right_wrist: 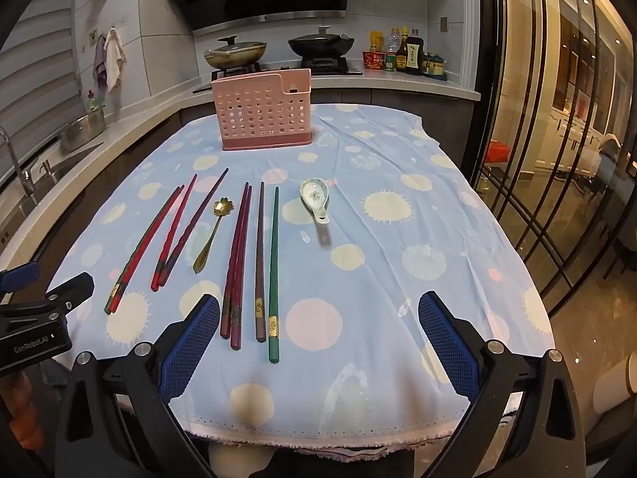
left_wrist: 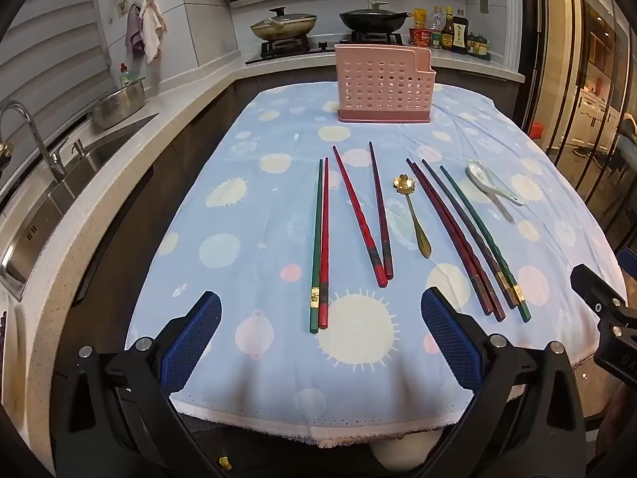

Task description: Organize utensils

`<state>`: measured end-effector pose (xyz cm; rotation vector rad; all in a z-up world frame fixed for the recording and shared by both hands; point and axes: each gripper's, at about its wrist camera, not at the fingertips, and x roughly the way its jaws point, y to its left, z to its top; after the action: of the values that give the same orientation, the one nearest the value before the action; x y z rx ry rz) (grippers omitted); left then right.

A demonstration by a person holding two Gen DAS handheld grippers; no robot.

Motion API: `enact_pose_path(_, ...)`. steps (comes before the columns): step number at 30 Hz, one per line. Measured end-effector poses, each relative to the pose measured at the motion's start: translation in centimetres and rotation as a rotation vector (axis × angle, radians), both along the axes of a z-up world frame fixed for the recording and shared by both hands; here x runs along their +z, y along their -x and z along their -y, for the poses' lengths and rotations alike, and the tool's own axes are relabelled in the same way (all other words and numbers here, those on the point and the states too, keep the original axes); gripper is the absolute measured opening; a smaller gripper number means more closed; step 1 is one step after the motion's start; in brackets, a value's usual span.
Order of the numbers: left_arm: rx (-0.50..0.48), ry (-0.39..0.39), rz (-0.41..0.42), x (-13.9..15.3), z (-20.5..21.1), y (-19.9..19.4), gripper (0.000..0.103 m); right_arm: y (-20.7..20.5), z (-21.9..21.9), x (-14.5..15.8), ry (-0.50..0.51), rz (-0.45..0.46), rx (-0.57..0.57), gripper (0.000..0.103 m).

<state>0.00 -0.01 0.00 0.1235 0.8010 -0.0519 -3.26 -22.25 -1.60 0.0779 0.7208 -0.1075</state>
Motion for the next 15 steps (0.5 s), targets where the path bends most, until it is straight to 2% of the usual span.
enact_pose_path(6,0.010,0.016,-0.001,0.01,-0.95,-0.14,0.096,0.04,0.08,0.04,0.001,0.003,-0.003,0.096)
enact_pose_path(7,0.005,-0.008,0.004,0.00,-0.26,-0.10,0.096,0.05,0.14,0.04,0.000,0.004,-0.004,0.096)
enact_pose_path(15,0.005,-0.034,0.009,-0.16,-0.05,-0.06,0.096,-0.01,0.04,-0.03,0.003,0.000,-0.006,0.096)
